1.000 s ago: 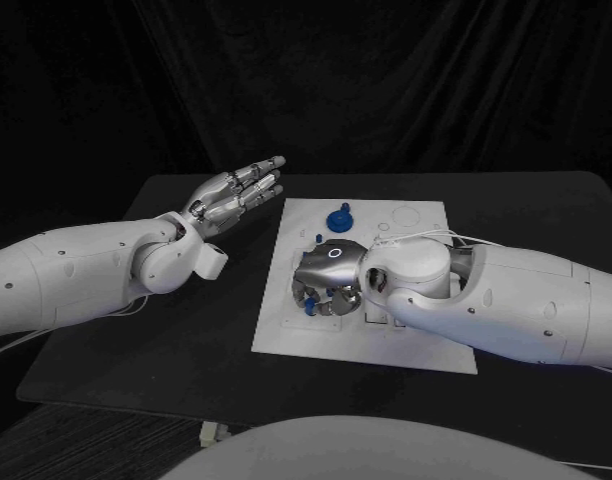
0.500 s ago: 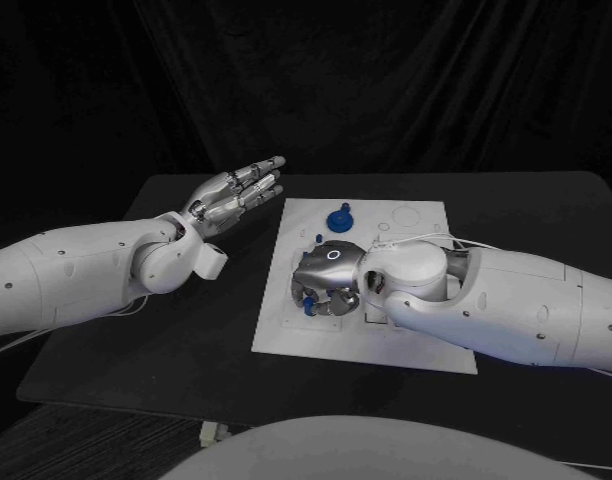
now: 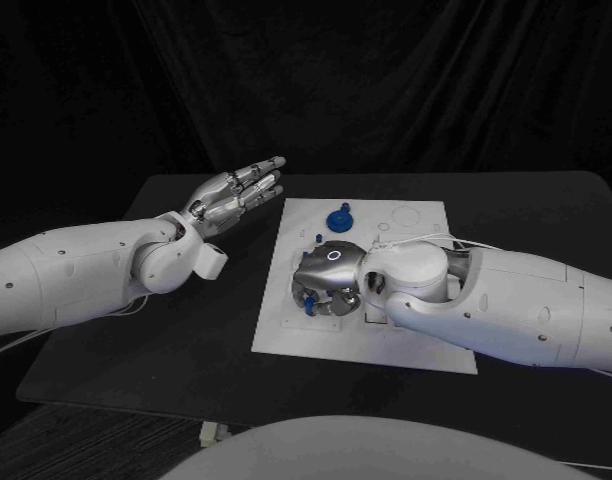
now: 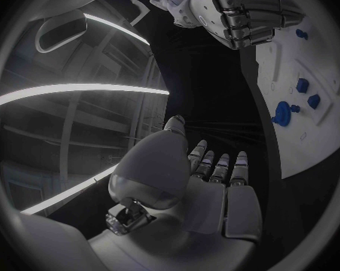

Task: Assemble the parts on the task board

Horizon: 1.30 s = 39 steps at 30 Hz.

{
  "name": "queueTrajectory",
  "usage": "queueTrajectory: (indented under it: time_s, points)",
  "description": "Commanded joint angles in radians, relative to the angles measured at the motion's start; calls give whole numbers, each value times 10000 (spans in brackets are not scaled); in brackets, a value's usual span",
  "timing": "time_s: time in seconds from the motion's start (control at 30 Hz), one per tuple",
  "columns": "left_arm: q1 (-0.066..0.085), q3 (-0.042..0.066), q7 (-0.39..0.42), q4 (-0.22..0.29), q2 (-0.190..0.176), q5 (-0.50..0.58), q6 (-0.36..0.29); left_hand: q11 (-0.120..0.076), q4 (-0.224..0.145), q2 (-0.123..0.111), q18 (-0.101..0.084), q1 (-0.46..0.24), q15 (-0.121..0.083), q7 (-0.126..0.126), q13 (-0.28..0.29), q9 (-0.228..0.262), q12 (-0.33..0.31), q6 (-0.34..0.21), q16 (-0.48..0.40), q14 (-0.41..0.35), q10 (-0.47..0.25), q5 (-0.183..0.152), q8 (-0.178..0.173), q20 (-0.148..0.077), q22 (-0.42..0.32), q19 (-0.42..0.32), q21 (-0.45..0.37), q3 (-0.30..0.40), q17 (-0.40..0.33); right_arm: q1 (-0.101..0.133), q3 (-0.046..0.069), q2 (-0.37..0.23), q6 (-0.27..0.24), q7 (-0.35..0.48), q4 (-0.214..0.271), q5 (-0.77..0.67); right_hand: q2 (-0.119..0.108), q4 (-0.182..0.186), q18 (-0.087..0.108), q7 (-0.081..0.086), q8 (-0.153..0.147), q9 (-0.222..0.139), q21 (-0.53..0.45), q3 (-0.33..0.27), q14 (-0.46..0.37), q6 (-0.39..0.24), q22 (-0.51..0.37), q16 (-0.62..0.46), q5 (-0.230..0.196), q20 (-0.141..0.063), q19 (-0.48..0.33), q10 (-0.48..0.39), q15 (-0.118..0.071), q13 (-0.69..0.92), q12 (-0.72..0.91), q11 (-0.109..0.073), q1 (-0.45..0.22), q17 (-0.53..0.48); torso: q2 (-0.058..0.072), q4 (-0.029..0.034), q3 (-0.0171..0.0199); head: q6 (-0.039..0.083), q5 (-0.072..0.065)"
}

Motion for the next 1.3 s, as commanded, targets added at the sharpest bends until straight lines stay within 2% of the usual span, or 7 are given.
queueTrajectory:
  time_s: [0.03,0.87,0.97,1.13,1.17,1.3]
  points:
    - [-11,11,109,2,23,85,139,62,5,-12,47,61,38,35,11,11,20,30,-37,-4,9,65,58,19,-10,-11,-34,30,-12,-54,-29,-46,303,-181,17,-177,28,-62,33,2,53,14,-55,1,-63,50,1353,-37,45,9,-60,-7,1,-11,-40,-13,80,-26,-5,-8,0,2,-6]
    - [-15,11,35,-23,57,85,224,56,2,5,33,75,84,13,9,1,8,-35,-37,-4,7,63,43,53,-10,-11,-34,42,-12,-54,-29,-92,370,-332,43,-179,24,-108,61,-11,9,51,-190,-8,-138,-18,1320,-103,2,3,-144,-69,-15,-31,-123,-9,23,-123,1,-2,3,2,-32]
    - [-15,11,26,-19,52,85,235,55,1,7,32,77,88,11,9,2,8,-24,-37,-4,7,66,44,56,-10,-11,-34,44,-12,-54,-29,-88,371,-343,24,-179,17,-100,73,-6,-245,3,-284,-5,-193,-477,1295,-143,-241,19,-208,-280,15,-60,-253,1,-95,-193,1,3,0,2,-32]
    - [-16,11,9,-27,52,85,253,54,-4,14,28,86,101,15,12,7,26,7,-37,-4,7,71,51,65,-10,-11,-34,50,-12,-54,-29,-86,340,-335,4,-179,1,-95,89,-169,-616,-81,-376,29,-248,-1200,1272,-156,-515,63,-272,-477,63,-47,-318,54,-221,-235,5,10,-1,2,-46]
    - [-16,11,5,-31,56,85,259,65,-6,19,26,90,103,24,13,9,30,18,-37,-4,8,75,55,69,-10,-11,-34,54,-12,-54,-29,-85,331,-332,-2,-179,-6,-85,97,-278,-763,-137,-419,46,-274,-1481,1261,-164,-652,79,-296,-531,79,-31,-321,71,-271,-261,6,7,-1,2,-42]
    - [-17,11,-19,-41,70,85,280,65,-6,19,26,90,103,24,13,9,30,18,-37,-4,8,75,55,69,-10,-11,-34,54,-12,-55,-29,-93,252,-308,-23,-179,-42,-1,117,-512,-1115,-343,-551,15,-337,-2140,1227,-192,-1110,122,-359,-771,123,-4,-364,146,-430,-339,-7,2,-2,2,-39]
